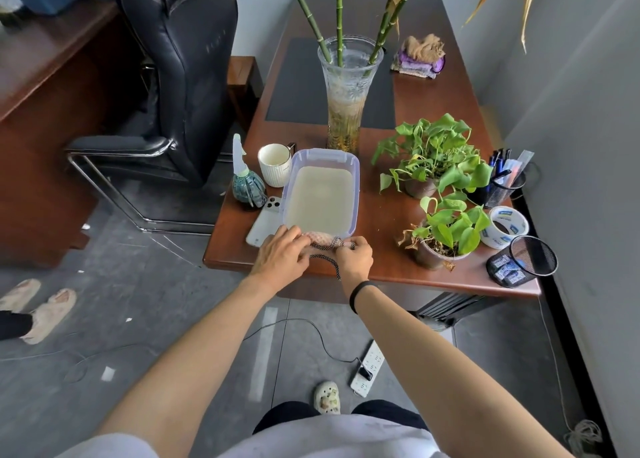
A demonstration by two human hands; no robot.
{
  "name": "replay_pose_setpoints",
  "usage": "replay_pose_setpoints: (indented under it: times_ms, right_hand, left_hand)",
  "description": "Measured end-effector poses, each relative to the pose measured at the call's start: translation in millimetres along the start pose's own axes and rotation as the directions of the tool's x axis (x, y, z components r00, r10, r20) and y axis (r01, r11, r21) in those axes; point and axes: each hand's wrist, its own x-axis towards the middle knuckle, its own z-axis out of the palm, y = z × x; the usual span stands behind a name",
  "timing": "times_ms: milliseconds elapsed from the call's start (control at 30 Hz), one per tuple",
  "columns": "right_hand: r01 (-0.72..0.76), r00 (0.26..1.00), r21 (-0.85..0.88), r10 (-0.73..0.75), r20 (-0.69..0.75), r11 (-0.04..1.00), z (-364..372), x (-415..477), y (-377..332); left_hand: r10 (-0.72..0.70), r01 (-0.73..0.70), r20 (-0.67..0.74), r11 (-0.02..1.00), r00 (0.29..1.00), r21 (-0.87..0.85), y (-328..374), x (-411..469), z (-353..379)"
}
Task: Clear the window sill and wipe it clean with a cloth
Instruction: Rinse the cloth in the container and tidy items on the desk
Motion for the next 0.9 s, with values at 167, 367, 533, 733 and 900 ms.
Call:
replay_pose_setpoints:
  times_ms: [167, 367, 533, 733, 900]
  right_hand:
    - [0.011, 0.995, 0.13, -0.023, 0.097, 0.991, 2, -10, 2]
    - [0.196, 0.979, -0.138, -0.186, 0.083, 0.971, 3, -5, 9]
    - [0.074, 0.996, -0.133, -0.067, 0.052, 0.988, 3, -1, 3]
    - [-0.219, 0.976, 0.125, 0.218, 0.024, 0.968, 8, 11, -1]
    - [-0.27, 0.962, 0.195, 0.258, 0.084, 0.943, 14, 12, -3]
  left_hand:
    - [-0.01, 0.011, -0.018, 0.999, 1.0, 0.046, 12, 8, -3]
    - [0.166, -0.158, -0.083, 0.983, 0.983, 0.094, 9, 5, 5]
    - [0.27, -0.258, -0.043, 0.949, 0.962, 0.182, 6, 3, 8]
    - [0.044, -0.043, -0.073, 0.999, 0.996, 0.014, 6, 6, 13]
    - [-0.094, 0.093, -0.043, 0.995, 0.995, -0.028, 6, 10, 15]
